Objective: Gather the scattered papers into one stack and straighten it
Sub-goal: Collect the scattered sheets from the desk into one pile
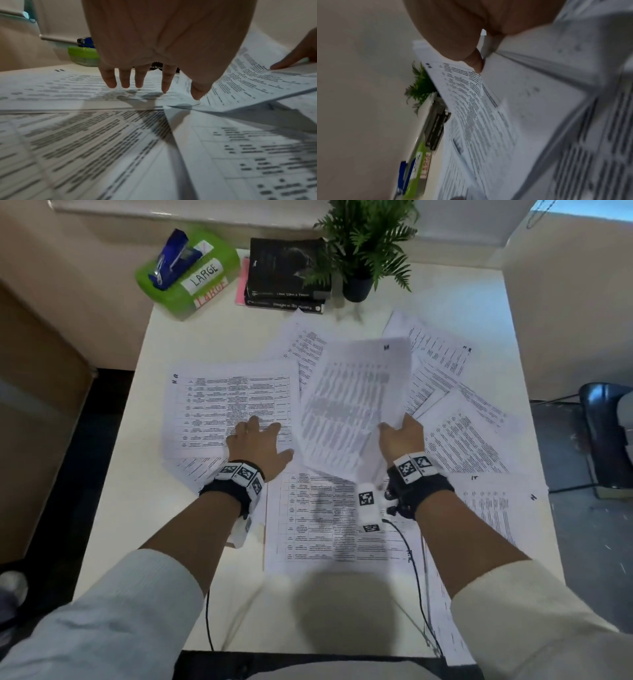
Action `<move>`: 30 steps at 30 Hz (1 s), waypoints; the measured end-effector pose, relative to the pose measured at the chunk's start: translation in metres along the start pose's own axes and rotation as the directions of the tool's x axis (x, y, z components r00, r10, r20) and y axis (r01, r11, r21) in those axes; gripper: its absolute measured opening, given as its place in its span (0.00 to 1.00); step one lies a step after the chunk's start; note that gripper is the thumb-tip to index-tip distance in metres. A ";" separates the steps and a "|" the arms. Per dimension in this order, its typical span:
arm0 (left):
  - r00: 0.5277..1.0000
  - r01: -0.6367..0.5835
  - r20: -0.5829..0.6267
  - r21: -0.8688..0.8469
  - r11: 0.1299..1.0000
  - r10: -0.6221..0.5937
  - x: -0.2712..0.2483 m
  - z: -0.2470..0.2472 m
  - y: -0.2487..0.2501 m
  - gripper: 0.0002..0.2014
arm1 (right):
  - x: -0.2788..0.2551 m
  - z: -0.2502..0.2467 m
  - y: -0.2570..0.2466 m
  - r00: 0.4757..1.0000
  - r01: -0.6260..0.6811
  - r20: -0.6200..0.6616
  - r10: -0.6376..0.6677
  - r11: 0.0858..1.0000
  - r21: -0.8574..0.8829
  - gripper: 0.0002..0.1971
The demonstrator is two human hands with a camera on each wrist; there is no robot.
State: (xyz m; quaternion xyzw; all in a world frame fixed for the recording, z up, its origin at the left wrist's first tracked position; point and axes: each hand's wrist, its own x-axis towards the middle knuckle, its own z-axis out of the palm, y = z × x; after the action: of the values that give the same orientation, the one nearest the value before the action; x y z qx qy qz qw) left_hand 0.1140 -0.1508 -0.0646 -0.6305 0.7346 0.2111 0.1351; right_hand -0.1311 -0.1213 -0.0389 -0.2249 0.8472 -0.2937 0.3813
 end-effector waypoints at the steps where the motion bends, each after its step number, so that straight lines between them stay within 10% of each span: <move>1: 1.000 -0.002 -0.017 -0.033 0.999 0.001 0.000 -0.002 0.005 0.32 | 0.001 -0.012 0.000 0.999 0.018 -0.038 -0.016 0.999 0.028 0.20; 7: 0.996 -0.082 -0.053 -0.333 0.939 0.068 0.003 -0.021 0.067 0.29 | 0.003 -0.097 0.018 0.993 0.096 -0.096 -0.073 0.959 0.267 0.17; 15: 0.970 -0.044 0.119 -0.770 0.637 0.212 -0.022 -0.009 0.174 0.30 | 0.014 -0.177 0.103 0.988 -0.068 0.153 0.013 0.931 0.357 0.12; 19: 0.950 0.015 0.216 -0.752 0.659 0.224 -0.049 0.032 0.211 0.19 | 0.016 -0.210 0.149 0.992 -0.109 0.079 0.097 0.980 0.165 0.34; 26: 0.773 0.001 0.522 -0.569 0.822 0.360 -0.106 0.078 0.249 0.06 | -0.007 -0.250 0.189 0.995 -0.063 -0.086 0.042 0.964 -0.258 0.08; 30: 0.819 0.039 0.501 -0.531 0.846 0.277 -0.110 0.069 0.246 0.15 | -0.006 -0.249 0.203 0.990 -0.104 -0.116 0.074 0.955 -0.276 0.12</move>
State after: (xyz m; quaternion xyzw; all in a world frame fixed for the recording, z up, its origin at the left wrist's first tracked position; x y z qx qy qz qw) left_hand -0.1136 0.0064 -0.0392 -0.5034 0.6168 0.5847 0.1554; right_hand -0.3536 0.1106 -0.0379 -0.2226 0.9085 -0.1640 0.3134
